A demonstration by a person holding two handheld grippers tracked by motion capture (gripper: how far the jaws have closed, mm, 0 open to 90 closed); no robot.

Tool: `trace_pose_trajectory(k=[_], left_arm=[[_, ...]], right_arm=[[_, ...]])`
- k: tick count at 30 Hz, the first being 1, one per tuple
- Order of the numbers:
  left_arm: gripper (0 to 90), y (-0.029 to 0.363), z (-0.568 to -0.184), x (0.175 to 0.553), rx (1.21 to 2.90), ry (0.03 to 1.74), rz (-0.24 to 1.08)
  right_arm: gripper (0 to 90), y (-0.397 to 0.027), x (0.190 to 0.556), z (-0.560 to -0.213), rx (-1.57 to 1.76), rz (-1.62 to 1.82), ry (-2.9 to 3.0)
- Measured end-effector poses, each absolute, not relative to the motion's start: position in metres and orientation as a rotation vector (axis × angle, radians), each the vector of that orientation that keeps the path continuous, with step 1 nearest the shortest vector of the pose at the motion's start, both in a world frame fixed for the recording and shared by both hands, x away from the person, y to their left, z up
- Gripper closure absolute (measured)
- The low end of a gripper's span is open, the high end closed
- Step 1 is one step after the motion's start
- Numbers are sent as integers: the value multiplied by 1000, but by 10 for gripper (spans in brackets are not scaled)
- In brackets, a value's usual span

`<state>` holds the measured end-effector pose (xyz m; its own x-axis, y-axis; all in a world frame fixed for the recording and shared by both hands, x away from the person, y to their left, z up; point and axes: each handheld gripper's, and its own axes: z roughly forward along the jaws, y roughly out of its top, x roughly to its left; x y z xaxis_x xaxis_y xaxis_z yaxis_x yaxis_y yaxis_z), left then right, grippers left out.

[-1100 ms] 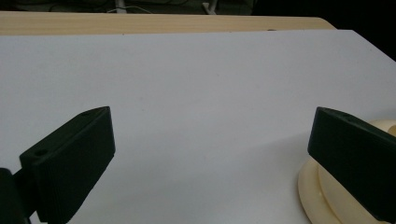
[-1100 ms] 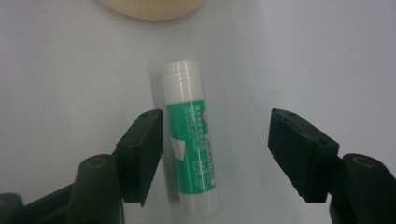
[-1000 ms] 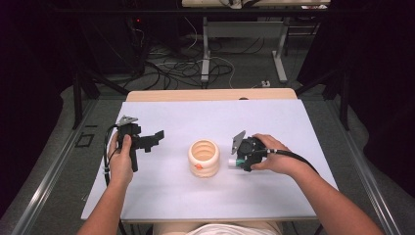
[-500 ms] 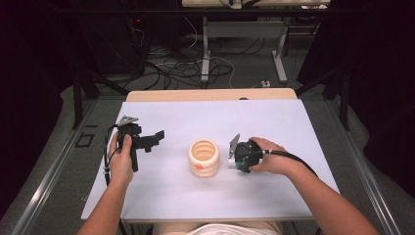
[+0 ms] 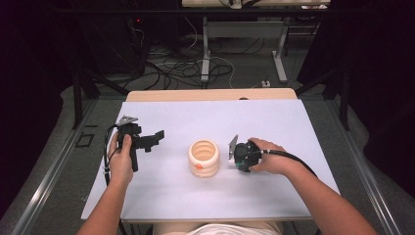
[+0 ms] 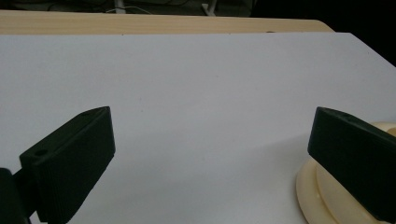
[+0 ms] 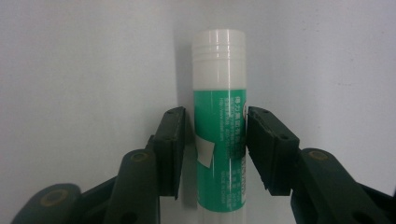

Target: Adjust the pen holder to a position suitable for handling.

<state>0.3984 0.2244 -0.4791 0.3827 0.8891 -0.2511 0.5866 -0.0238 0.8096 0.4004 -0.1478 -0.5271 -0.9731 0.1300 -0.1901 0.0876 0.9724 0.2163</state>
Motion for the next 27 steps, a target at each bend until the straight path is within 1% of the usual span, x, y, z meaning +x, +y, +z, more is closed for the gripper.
trace_pose_trajectory(k=[4,8,27], left_arm=[[6,224,-479,398,1717,1308,410],[6,224,-479,398,1716,1308,410],[6,224,-479,398,1717,1311,410]], right_arm=[[600,-147,401,-528,152,301,2919],[647,-147,402,-527,138,298,2913],[654,-147,400,-527,146,303,2915]])
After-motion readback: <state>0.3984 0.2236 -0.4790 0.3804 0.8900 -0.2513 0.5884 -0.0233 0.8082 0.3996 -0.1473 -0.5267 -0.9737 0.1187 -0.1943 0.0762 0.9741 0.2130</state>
